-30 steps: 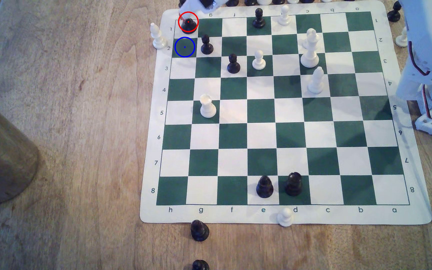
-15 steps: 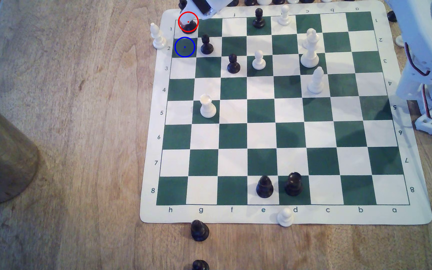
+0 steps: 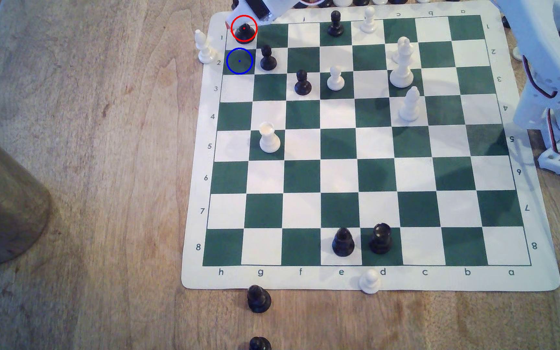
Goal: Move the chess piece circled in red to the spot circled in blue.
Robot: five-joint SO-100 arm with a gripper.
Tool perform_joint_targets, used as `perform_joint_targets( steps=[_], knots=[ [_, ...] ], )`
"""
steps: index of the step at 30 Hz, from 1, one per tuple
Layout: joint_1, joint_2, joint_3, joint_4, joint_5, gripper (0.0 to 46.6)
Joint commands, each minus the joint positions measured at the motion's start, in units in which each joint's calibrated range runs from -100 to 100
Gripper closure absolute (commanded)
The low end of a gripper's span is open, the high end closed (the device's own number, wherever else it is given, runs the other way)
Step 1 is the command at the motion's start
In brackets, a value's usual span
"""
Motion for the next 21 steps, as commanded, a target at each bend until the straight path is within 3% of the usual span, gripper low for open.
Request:
perform_joint_targets(
  steps=[1, 14, 21],
  knots=[
    [0.5, -2.5, -6.6, -1.5, -0.2, 35.4],
    [0.1, -3.1, -6.6, -1.1, -0.1, 41.4],
    [0.1, -1.9, -7.0, -1.3, -0.3, 32.1]
  ],
)
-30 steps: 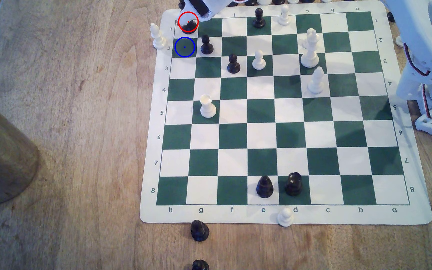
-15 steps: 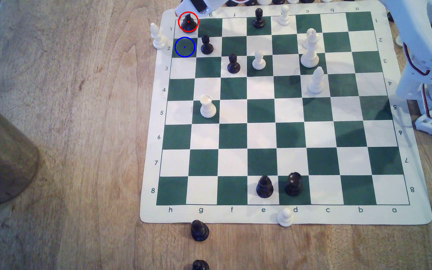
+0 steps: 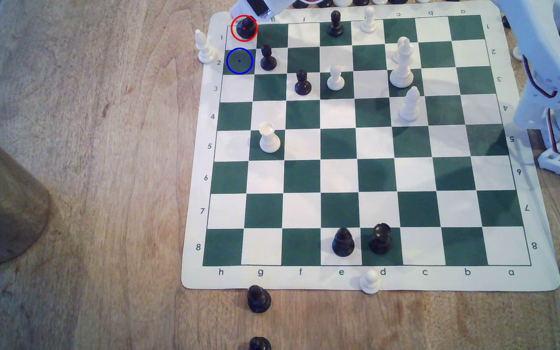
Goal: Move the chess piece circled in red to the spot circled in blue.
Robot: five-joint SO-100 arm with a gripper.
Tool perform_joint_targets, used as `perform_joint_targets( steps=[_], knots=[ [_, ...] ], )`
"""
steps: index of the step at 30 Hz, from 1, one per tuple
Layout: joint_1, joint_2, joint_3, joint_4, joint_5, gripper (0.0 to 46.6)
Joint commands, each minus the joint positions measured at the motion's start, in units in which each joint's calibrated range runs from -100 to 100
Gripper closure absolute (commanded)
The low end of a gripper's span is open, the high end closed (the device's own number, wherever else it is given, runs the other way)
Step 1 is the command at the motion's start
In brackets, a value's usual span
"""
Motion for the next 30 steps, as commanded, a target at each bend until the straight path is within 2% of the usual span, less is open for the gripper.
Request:
perform_joint_targets(
  steps=[1, 5, 12, 30],
  knots=[
    [-0.2, -1.8, -6.9, -0.8, -0.3, 31.5],
    [-0.2, -1.3, -7.1, -0.8, -0.3, 30.2],
    [0.0, -1.5, -7.1, -0.5, -0.3, 35.3],
    [-0.9, -4.1, -6.4, 1.9, -0.3, 36.5]
  ],
)
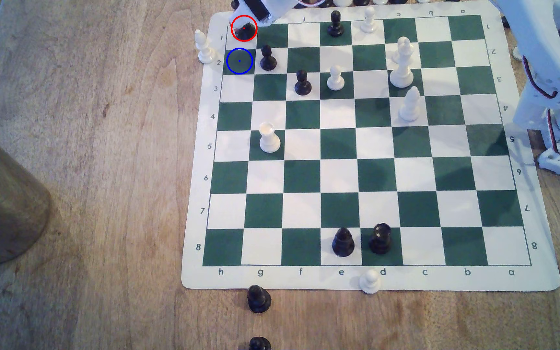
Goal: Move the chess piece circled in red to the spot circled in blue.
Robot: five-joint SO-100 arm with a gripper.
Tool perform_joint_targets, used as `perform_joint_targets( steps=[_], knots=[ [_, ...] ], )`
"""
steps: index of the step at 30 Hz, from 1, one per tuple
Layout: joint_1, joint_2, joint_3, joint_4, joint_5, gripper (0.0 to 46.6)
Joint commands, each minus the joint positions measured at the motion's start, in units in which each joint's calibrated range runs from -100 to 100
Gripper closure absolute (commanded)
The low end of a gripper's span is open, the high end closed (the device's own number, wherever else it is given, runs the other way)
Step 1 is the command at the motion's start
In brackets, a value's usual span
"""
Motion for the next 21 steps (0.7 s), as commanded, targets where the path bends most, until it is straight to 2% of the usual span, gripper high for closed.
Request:
perform_joint_targets(
  steps=[1, 8, 21],
  knots=[
    [-0.3, -4.0, -6.5, 0.0, -0.3, 37.0],
    [-0.1, -3.9, -6.7, -0.3, -0.3, 39.9],
    [1.8, -4.9, -11.2, 0.4, -0.4, 40.3]
  ],
)
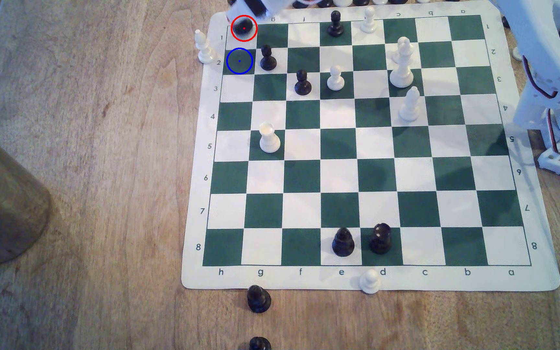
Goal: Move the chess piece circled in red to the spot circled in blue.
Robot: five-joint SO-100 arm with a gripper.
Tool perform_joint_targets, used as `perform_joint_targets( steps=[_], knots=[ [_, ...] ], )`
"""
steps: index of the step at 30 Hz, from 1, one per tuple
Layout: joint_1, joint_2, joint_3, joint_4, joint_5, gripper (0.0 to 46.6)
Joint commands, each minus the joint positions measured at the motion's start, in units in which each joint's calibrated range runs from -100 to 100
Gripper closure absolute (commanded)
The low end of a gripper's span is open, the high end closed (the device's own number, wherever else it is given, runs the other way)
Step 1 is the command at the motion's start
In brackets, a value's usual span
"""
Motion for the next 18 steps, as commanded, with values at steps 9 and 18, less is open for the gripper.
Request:
perform_joint_targets(
  steps=[9, 18],
  knots=[
    [0.1, -12.3, -1.7, 1.8, -0.9, 40.7],
    [-3.3, -18.7, 6.6, 0.0, -1.4, 41.3]
  ],
)
